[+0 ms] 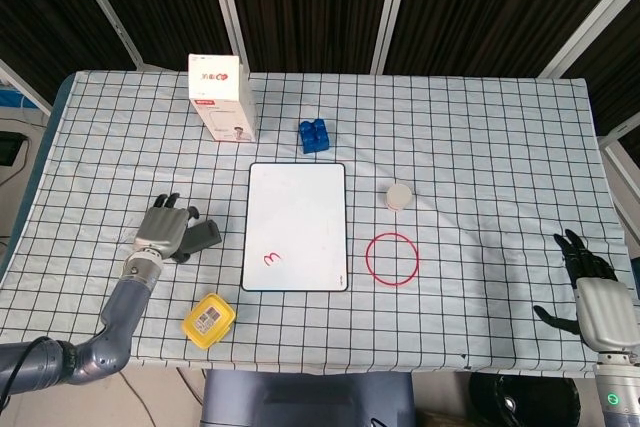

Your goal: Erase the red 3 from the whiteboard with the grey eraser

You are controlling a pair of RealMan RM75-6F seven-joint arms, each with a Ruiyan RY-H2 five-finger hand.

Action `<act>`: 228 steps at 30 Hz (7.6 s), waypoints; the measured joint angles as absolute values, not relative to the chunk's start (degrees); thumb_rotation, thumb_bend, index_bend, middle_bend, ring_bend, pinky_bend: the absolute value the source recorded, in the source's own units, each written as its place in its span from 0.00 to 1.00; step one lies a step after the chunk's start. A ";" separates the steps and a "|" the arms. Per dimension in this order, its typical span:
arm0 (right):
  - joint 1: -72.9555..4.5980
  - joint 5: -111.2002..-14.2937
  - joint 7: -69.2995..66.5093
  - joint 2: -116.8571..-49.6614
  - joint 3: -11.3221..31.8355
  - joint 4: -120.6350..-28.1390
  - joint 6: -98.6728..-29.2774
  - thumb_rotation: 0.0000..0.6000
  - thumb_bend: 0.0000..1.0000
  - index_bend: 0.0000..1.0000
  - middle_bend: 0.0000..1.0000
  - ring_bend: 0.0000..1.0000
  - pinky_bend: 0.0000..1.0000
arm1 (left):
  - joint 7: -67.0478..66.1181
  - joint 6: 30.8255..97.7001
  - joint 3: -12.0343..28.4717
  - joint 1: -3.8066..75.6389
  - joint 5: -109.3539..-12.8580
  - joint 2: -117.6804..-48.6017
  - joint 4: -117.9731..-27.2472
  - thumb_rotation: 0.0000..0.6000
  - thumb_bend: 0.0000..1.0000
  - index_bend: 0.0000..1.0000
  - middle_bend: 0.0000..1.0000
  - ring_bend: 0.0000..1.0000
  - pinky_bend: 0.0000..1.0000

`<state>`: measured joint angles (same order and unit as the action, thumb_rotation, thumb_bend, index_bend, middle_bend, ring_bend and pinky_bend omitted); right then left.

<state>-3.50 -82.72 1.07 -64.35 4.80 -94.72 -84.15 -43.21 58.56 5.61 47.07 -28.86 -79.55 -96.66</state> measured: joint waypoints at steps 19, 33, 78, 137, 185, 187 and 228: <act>-3.49 -82.15 1.24 -64.20 4.85 -95.10 -83.86 1.00 0.05 0.00 0.05 0.18 0.20 | -41.01 57.94 4.74 47.19 -31.06 -80.24 -94.97 1.00 0.20 0.36 0.44 0.04 0.07; -3.49 -81.95 0.96 -64.10 4.93 -95.34 -83.77 1.00 0.06 0.00 0.05 0.18 0.20 | -40.32 58.97 4.60 47.20 -31.54 -79.62 -95.46 1.00 0.23 0.37 0.46 0.05 0.07; -3.42 -81.83 0.22 -63.83 4.96 -95.33 -83.72 1.00 0.06 0.00 0.05 0.18 0.20 | -57.70 63.46 6.87 63.19 -30.75 -95.59 -92.72 1.00 0.24 0.38 0.46 0.05 0.06; -3.55 -81.60 0.41 -63.78 4.95 -95.57 -83.34 1.00 0.06 0.00 0.05 0.18 0.20 | -54.02 61.47 6.50 60.64 -33.99 -100.25 -82.68 1.00 0.24 0.39 0.47 0.05 0.06; -3.58 -81.60 0.63 -63.80 4.95 -95.73 -83.41 1.00 0.07 0.00 0.05 0.18 0.20 | -46.91 69.58 1.84 50.56 -43.98 -81.13 -99.89 1.00 0.24 0.39 0.48 0.05 0.06; -3.60 -81.70 0.89 -63.86 4.96 -95.67 -83.49 1.00 0.07 0.00 0.05 0.18 0.20 | -44.02 68.95 1.19 48.95 -44.97 -78.76 -99.41 1.00 0.24 0.39 0.48 0.05 0.06; -3.59 -81.83 1.25 -64.10 5.04 -95.42 -83.85 1.00 0.07 0.00 0.05 0.18 0.20 | -35.58 65.68 -1.85 38.32 -56.74 -67.98 -102.91 1.00 0.04 0.02 0.19 0.00 0.05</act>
